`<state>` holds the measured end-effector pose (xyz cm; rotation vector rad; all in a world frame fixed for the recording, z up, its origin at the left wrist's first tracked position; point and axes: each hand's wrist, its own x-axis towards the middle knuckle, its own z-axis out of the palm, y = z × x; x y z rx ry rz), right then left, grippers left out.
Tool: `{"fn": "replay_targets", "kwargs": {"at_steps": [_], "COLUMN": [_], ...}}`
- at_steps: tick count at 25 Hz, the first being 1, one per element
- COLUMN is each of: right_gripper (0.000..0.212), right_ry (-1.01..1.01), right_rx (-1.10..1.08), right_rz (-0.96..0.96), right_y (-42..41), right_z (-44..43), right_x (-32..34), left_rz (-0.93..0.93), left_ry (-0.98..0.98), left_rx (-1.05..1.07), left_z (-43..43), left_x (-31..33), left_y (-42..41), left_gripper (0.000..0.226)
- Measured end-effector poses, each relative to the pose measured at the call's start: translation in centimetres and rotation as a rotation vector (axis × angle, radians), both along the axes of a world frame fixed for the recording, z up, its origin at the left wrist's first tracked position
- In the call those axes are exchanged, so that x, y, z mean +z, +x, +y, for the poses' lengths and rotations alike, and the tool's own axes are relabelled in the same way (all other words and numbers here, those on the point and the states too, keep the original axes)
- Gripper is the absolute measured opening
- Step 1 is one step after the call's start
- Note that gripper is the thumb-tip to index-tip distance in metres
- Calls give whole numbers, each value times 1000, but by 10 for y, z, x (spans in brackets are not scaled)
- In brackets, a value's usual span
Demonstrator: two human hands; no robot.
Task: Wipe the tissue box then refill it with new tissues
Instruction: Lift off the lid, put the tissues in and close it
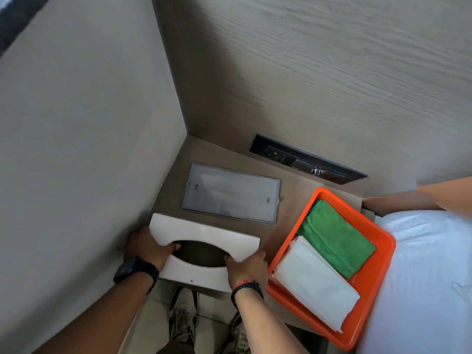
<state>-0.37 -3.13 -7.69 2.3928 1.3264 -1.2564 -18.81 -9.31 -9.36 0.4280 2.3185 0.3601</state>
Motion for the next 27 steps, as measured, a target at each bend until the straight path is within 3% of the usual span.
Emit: {"fn": "replay_targets", "kwargs": {"at_steps": [9,13,16,20,23,27], "right_gripper": [72,66,48,19,35,50], "right_ry": [45,173,392,647,390,20], "right_rx": [47,96,80,-44,-52,-166], "right_rz": [54,68,63,12,-178,-230], "right_y": [-5,-9,0,73,150,207], "right_z": [11,14,24,44,49,44], "right_x": [-3,16,41,56,44,22], "left_rz": [23,158,281,281,193,17], "left_ry": [23,127,306,535,517,88], "left_rx": [-18,-117,-313,-644,-941,-955], "left_z": [1,15,31,55,77,101], "left_x": [-13,13,36,61,59,45], "left_y": [-2,14,33,96,153,225], "left_gripper": [87,98,72,30,26,46]}}
